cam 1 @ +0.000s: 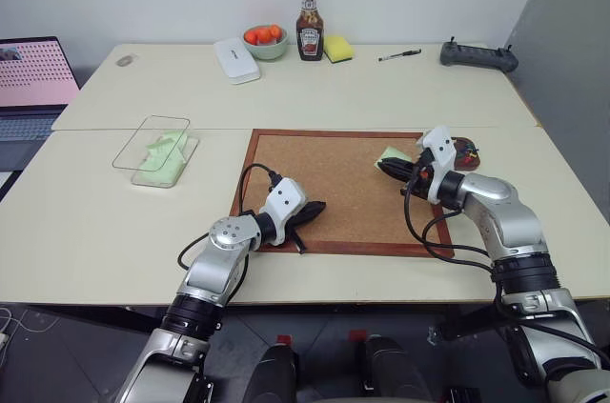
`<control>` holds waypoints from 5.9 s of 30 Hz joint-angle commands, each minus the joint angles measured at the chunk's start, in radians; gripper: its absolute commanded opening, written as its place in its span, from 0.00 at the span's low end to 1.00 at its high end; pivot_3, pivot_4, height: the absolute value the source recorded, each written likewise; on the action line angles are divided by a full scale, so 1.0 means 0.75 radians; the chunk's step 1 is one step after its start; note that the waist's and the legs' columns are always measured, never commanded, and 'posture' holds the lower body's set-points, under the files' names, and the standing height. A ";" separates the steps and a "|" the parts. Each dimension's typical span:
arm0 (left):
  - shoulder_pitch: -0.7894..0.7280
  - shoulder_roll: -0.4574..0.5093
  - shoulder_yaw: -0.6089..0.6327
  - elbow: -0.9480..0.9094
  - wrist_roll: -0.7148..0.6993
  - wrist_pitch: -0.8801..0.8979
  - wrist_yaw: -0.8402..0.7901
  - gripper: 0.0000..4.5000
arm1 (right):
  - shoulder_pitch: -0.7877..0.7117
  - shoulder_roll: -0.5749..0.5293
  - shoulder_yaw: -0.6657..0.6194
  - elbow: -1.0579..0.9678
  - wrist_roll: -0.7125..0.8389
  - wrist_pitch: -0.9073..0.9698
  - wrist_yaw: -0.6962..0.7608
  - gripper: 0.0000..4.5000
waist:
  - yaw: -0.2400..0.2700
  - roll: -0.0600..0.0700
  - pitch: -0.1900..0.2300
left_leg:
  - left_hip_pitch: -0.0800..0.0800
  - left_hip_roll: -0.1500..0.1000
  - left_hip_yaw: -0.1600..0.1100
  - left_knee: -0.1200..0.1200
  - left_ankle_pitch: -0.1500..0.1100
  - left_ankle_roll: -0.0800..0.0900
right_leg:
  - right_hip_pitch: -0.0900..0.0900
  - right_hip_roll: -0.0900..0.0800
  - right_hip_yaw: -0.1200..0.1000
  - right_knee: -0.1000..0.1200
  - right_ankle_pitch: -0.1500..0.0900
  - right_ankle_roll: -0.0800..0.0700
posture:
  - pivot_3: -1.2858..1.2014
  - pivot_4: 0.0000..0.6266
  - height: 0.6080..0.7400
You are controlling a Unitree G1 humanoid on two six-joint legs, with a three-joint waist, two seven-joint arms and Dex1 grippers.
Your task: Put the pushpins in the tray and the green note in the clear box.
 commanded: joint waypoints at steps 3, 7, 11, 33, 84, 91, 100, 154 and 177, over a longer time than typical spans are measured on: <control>0.013 -0.033 0.025 -0.012 -0.087 0.125 -0.028 0.00 | 0.015 -0.073 0.048 -0.133 -0.033 -0.077 0.082 0.02 | 0.000 0.000 0.000 | 0.000 0.000 0.000 0.000 0.000 0.000 | 0.000 0.000 0.000 0.000 0.000 0.000 | 0.52 0.24 1.00; -0.046 -0.046 0.128 -0.093 -0.234 0.271 -0.045 0.07 | 0.031 -0.096 0.102 -0.156 -0.085 -0.162 0.107 0.00 | -0.001 -0.002 0.001 | -0.001 0.000 0.000 0.000 0.000 0.000 | -0.001 0.000 -0.001 0.000 0.000 0.000 | 0.52 0.24 1.00; -0.108 -0.054 0.214 -0.147 -0.366 0.427 -0.038 0.21 | 0.042 -0.108 0.144 -0.168 -0.130 -0.249 0.131 0.00 | -0.001 -0.006 0.004 | -0.003 0.001 -0.001 0.000 0.000 0.000 | -0.003 0.001 -0.001 0.000 0.000 0.000 | 0.52 0.24 1.00; -0.324 -0.160 0.411 -0.011 -0.798 0.900 -0.021 0.88 | -0.024 -0.188 0.305 -0.290 -0.287 -0.621 0.277 0.00 | -0.002 -0.009 0.006 | -0.004 0.001 -0.001 0.000 0.000 -0.001 | -0.004 0.001 -0.001 0.000 0.000 0.000 | 0.52 0.24 1.00; -0.344 -0.303 0.455 0.093 -0.857 0.919 0.012 0.01 | -0.010 -0.146 0.240 -0.427 -0.204 -0.561 0.242 0.00 | -0.002 -0.010 0.006 | -0.004 0.000 -0.001 0.000 0.000 -0.001 | -0.004 0.000 0.000 0.000 0.000 0.000 | 0.52 0.24 1.00; -0.336 -0.304 0.453 0.091 -0.850 0.892 0.037 0.01 | 0.024 -0.145 0.204 -0.479 -0.142 -0.499 0.221 0.00 | -0.002 -0.010 0.006 | -0.004 0.000 -0.001 0.000 0.000 -0.001 | -0.004 0.000 0.000 0.000 0.000 0.000 | 0.52 0.24 1.00; -0.282 -0.240 0.465 0.006 -0.813 0.812 0.090 0.01 | 0.066 -0.254 0.036 -0.360 -0.206 -0.388 0.051 0.00 | -0.002 -0.010 0.006 | -0.004 0.000 0.000 0.000 0.000 -0.001 | -0.004 0.000 0.000 0.000 0.000 0.000 | 0.52 0.24 1.00; -0.205 0.370 0.633 -0.170 -0.377 0.513 0.424 0.00 | -0.199 -0.093 0.125 -0.286 0.020 -0.060 0.175 0.91 | -0.023 -0.010 0.008 | -0.003 0.001 -0.001 0.001 0.000 -0.001 | -0.005 0.001 0.000 0.002 0.001 0.000 | 0.52 0.24 1.00; -0.538 0.564 0.627 0.727 -0.100 0.090 0.524 0.16 | -0.245 0.142 0.304 -0.436 -0.021 0.208 0.019 0.92 | -0.002 -0.011 0.007 | -0.018 0.001 -0.002 0.001 0.001 -0.001 | -0.020 0.000 -0.002 0.005 0.001 0.000 | 0.52 0.24 1.00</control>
